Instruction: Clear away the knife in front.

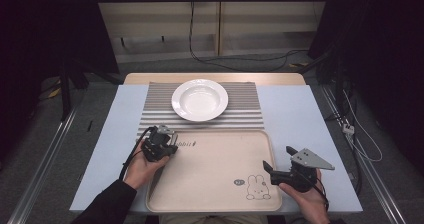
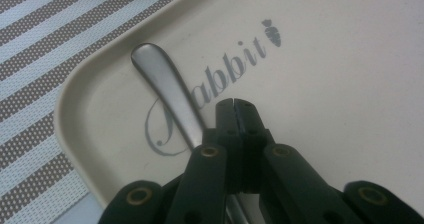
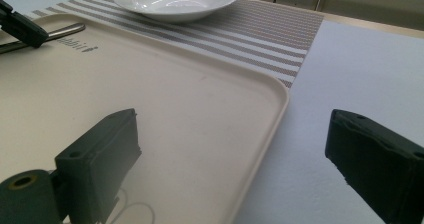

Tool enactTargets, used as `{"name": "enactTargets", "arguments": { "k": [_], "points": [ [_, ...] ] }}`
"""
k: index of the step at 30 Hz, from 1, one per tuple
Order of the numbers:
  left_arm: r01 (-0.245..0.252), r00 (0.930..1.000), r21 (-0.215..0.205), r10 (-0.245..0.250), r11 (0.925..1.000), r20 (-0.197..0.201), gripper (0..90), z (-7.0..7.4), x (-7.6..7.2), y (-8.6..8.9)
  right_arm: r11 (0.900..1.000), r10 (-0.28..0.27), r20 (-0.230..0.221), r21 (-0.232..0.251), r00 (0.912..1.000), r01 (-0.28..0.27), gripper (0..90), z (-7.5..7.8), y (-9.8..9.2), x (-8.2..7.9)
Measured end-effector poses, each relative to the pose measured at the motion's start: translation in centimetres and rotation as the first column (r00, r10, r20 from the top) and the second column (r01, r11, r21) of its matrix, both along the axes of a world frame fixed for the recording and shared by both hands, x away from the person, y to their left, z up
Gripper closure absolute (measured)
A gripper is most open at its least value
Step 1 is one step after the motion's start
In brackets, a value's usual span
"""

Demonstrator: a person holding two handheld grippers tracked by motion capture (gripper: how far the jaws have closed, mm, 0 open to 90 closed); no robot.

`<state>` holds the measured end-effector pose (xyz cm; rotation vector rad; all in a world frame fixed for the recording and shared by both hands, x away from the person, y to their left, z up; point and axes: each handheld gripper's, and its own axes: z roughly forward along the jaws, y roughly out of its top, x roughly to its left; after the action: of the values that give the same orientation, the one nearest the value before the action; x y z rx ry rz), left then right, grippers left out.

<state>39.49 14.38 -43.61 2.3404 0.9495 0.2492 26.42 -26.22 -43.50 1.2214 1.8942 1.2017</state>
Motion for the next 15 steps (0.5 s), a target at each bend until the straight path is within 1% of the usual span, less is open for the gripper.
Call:
{"name": "enactTargets", "arguments": {
  "k": [3, 5, 6, 7, 8, 9, 10, 11, 12, 14, 15],
  "points": [
    [-0.014, 0.9999, -0.007, 0.014, 0.9999, -0.005, 90.0, 0.0, 0.0, 0.4, 1.0, 0.0, -0.002, -0.006, 1.0, 0.0, 7.0, 0.0, 0.2, 0.1],
    [-0.02, 0.9998, -0.004, 0.02, 0.9998, -0.001, 90.0, 0.0, 0.0, 0.6, 1.0, 0.003, -0.004, -0.009, 1.0, -0.003, 7.0, 0.0, 0.3, 0.2],
    [-0.047, 0.9988, 0.001, 0.047, 0.9989, 0.014, 90.0, 0.0, -0.1, 0.6, 1.0, 0.003, -0.003, -0.009, 1.0, -0.003, 7.0, 0.0, 0.3, 0.2],
    [-0.036, 0.9994, 0.004, 0.036, 0.9993, 0.0, 90.0, 0.0, 0.0, 0.8, 1.0, 0.001, -0.003, -0.01, 1.0, -0.001, 7.0, 0.0, 0.3, 0.2],
    [-0.04, 0.9992, -0.005, 0.04, 0.9992, -0.007, 90.0, 0.0, 0.0, 0.9, 1.0, 0.001, -0.004, -0.011, 1.0, -0.001, 7.0, -0.1, 0.3, 0.2],
    [-0.044, 0.999, -0.01, 0.044, 0.999, -0.007, 90.0, 0.0, 0.0, 1.1, 1.0, -0.001, -0.006, -0.008, 1.0, 0.001, 7.0, -0.1, 0.2, 0.2],
    [-0.035, 0.9993, -0.004, 0.035, 0.9994, -0.01, 90.0, 0.1, 0.1, 1.3, 1.0, -0.002, -0.006, -0.006, 1.0, 0.002, 7.0, -0.1, 0.2, 0.2],
    [-0.043, 0.999, -0.011, 0.043, 0.999, -0.009, 90.0, 0.0, 0.0, 1.3, 1.0, -0.002, -0.005, -0.006, 1.0, 0.002, 7.0, -0.1, 0.1, 0.2],
    [-0.039, 0.9992, -0.001, 0.039, 0.9992, -0.002, 90.0, 0.0, 0.0, 1.3, 1.0, -0.003, -0.003, -0.006, 1.0, 0.003, 7.0, -0.1, 0.1, 0.2],
    [-0.045, 0.999, 0.003, 0.044, 0.999, 0.009, 90.0, 0.0, -0.1, 1.5, 1.0, -0.002, -0.001, -0.007, 1.0, 0.002, 7.0, 0.0, 0.1, 0.1],
    [-0.045, 0.999, -0.009, 0.045, 0.999, 0.002, 90.0, 0.0, -0.1, 1.6, 1.0, -0.001, -0.001, -0.007, 1.0, 0.001, 7.0, 0.0, 0.1, 0.1]
  ]
}}
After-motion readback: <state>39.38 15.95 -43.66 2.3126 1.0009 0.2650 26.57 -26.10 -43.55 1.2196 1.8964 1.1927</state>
